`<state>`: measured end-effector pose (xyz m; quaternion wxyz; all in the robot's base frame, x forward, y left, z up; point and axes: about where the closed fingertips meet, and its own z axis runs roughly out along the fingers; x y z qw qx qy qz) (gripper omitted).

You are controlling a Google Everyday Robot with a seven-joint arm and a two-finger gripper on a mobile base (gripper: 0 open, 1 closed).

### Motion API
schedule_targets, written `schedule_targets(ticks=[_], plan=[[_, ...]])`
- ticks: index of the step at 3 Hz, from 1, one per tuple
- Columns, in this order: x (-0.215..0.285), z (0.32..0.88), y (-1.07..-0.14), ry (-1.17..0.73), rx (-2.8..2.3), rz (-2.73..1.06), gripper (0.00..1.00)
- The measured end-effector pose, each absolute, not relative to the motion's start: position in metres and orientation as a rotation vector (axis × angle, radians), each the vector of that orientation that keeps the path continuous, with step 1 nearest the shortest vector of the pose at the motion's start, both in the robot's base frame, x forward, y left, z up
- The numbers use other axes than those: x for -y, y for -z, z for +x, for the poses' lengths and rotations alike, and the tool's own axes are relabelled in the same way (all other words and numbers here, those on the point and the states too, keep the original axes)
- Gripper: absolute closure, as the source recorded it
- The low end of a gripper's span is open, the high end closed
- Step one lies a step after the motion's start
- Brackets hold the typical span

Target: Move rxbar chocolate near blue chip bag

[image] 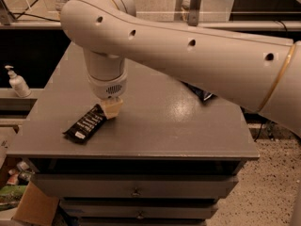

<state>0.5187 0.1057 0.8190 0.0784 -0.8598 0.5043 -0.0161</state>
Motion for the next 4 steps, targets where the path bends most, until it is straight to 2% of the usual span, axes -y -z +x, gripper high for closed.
schedule_targets(ticks=[1,2,4], plan=[[-0.094,0.519,-0.822,0.062,-1.534,-2.564,1.00],[-0.070,0.524,-0.833,0.086,-1.586,-2.522,1.00],[0.012,0.549,-0.879,0.185,-1.739,-2.354,1.00]])
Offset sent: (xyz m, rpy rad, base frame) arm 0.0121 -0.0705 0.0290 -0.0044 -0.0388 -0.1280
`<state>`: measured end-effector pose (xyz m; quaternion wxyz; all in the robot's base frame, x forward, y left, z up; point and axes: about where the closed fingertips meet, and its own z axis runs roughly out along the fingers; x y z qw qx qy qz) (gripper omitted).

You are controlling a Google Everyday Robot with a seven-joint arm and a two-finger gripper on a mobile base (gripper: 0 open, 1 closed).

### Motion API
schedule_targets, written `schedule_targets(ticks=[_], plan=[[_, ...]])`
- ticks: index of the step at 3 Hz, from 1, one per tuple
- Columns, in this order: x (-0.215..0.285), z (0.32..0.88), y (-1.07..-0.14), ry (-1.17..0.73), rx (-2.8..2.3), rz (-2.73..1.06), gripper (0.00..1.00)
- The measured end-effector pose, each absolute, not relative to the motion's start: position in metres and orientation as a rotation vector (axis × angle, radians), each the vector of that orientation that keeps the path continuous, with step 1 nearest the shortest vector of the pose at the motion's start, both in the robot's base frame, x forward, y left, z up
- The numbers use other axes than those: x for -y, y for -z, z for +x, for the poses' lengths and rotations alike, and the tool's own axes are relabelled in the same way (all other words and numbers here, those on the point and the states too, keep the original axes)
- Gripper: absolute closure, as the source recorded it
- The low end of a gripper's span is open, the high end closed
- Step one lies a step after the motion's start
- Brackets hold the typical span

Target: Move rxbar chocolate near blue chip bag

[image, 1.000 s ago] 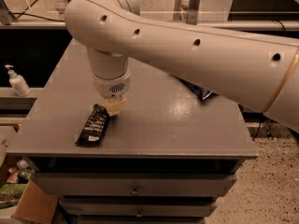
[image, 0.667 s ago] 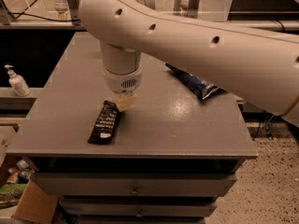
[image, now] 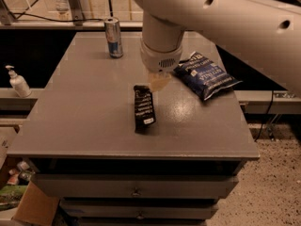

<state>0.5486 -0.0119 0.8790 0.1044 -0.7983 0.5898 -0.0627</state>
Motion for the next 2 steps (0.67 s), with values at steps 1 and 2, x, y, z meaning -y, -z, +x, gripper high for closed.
schedule_targets(ticks=[1,2], plan=[[0.064,0.559,-0.895,0.216,-1.847,-2.242,1.00],[0.108,0.563,-0.899,0.234,-1.945,-2.158,1.00]])
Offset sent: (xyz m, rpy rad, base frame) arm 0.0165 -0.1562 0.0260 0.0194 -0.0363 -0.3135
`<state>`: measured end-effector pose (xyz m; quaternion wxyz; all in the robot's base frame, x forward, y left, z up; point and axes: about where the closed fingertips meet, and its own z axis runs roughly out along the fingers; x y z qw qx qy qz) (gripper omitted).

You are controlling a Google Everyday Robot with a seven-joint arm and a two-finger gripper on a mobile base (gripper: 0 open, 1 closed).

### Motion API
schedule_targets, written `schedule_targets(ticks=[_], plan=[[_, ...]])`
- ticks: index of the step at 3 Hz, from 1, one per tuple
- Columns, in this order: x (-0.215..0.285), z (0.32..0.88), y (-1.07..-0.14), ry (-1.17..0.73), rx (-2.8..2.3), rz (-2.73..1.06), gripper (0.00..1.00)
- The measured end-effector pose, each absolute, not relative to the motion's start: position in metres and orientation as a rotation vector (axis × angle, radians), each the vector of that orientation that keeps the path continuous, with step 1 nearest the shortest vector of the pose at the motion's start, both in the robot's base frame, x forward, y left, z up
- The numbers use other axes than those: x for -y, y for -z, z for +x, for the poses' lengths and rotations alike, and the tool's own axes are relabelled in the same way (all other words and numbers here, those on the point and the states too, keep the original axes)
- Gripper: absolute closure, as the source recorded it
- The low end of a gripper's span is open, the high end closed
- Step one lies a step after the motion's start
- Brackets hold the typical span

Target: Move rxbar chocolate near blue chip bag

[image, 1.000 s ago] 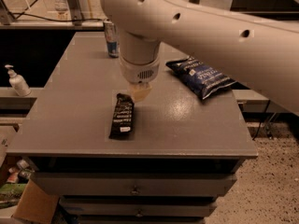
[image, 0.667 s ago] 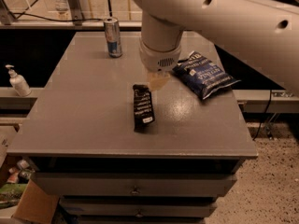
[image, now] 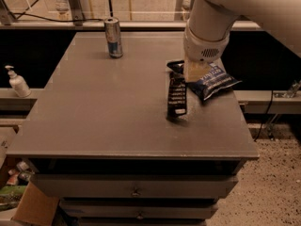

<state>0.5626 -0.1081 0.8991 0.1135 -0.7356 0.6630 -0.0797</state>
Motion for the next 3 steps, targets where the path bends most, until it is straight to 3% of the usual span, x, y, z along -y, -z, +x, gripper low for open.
schedule_targets(ticks=[3], plan=[[0.195,0.544,-0.880,0.217,-2.171,-1.976,1.00]])
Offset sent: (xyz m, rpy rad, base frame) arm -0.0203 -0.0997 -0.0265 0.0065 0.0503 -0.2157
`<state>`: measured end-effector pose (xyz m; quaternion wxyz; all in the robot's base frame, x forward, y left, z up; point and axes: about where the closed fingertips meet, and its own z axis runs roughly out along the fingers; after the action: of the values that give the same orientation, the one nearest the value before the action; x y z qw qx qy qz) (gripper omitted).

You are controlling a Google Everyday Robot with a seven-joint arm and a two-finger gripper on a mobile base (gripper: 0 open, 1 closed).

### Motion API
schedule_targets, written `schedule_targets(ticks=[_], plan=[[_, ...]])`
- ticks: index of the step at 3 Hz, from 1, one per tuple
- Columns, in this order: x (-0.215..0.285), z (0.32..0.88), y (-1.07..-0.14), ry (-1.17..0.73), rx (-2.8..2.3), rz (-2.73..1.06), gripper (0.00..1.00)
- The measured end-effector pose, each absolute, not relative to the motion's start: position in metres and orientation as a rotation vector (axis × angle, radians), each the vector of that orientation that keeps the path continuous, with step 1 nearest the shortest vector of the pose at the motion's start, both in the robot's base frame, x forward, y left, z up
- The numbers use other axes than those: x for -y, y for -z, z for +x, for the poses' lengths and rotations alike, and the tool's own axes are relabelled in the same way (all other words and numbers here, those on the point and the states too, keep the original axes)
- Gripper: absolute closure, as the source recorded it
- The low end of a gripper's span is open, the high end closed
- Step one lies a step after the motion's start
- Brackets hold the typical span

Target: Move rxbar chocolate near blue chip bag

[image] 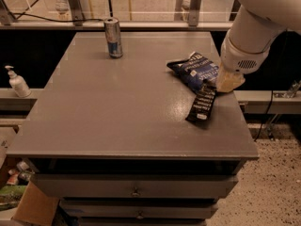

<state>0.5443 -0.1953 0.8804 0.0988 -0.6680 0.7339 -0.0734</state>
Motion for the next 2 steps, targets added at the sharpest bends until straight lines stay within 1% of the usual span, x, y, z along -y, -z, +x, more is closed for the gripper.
schedule_targets(ticks=[1,2], plan=[[0.2091,0.5404,-0.8816,0.213,-2.214,-1.926,0.82],[0.2145,0.5375,-0.8823,0.213,-2.232,-1.902,0.58]])
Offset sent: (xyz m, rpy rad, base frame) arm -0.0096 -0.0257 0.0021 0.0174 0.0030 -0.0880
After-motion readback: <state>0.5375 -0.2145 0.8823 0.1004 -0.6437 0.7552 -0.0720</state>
